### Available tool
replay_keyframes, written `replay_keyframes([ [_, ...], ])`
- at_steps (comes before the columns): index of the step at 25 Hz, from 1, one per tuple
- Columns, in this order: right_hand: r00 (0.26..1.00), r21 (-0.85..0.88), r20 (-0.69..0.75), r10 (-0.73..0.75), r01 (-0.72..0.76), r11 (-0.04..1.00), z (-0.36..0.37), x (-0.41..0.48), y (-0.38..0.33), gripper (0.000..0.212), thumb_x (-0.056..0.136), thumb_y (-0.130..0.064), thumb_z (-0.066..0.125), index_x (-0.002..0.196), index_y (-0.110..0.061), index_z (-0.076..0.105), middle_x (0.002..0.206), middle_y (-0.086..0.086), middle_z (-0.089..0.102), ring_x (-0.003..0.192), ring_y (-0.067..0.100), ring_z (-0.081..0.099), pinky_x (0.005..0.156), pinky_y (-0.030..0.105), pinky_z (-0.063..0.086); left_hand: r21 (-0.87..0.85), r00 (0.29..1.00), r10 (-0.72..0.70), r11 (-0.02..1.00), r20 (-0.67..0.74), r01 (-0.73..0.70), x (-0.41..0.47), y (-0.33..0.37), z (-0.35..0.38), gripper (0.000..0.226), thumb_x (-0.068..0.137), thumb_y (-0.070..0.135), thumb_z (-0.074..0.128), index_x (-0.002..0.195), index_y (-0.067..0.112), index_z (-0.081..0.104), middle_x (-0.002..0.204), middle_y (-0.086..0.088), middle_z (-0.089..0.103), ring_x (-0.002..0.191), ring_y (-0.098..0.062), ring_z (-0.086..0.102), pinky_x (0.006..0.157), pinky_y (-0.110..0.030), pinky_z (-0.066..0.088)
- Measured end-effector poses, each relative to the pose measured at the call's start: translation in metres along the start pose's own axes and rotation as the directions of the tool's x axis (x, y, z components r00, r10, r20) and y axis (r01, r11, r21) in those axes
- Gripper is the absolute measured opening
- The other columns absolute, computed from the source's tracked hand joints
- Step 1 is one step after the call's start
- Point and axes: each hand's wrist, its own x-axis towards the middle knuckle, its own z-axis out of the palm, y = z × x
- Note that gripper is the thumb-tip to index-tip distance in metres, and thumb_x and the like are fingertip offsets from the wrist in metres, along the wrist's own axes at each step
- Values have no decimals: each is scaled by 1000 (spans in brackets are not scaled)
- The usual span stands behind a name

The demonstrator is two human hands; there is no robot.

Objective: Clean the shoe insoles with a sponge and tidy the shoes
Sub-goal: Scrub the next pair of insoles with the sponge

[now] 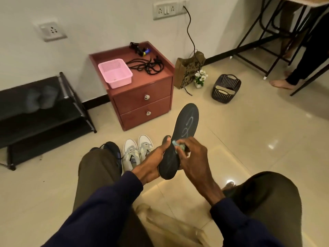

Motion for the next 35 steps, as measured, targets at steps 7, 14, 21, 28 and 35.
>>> replay_keyframes([
  [7, 999, -142, -34, -4, -1, 990, -7, -4, -7, 7, 94, -19, 73, 95, -12, 72, 91, -2, 63, 78, 7, 56, 69, 9, 42, -27, 999, 47, 999, 15, -47, -32, -27, -11, 59, 105, 55, 40, 129, 7, 66, 113, -18, 72, 88, -31, 69, 79, -43, 62],
  [14, 936, -92, 297, -187, 223, 970, 23, -52, -18, 6, 94, -18, 72, 97, -13, 71, 91, -1, 61, 79, 15, 57, 70, 34, 51, -87, 990, 57, 994, -131, -69, -29, -37, -35, 48, 104, 48, 51, 122, 9, 70, 110, -13, 76, 86, -26, 75, 75, -37, 60],
  [21, 956, -62, 287, -55, 76, 995, 40, -51, -23, 6, 91, -19, 74, 97, -16, 73, 90, -5, 64, 78, 7, 58, 70, 27, 51, -138, 984, 17, 990, -178, -42, -16, -53, -55, 50, 104, 47, 52, 126, 6, 69, 118, -16, 73, 94, -30, 74, 76, -37, 62],
  [28, 988, -228, 104, 112, -86, 970, 38, -16, 15, 10, 93, -24, 74, 89, -15, 71, 87, -1, 63, 74, 13, 57, 68, 26, 51, -174, 981, -21, 985, -194, -13, 3, -53, -42, 51, 103, 45, 51, 122, -1, 64, 94, -21, 71, 69, -34, 69, 60, -41, 58],
  [35, 978, -219, 206, -1, 47, 974, 26, -27, 18, 9, 92, -17, 75, 95, -11, 69, 91, 2, 63, 76, 12, 56, 68, 24, 49, -151, 987, -29, 989, -157, 6, 12, -48, -27, 35, 98, 33, 47, 107, 5, 67, 89, -12, 71, 73, -26, 67, 66, -35, 58],
])
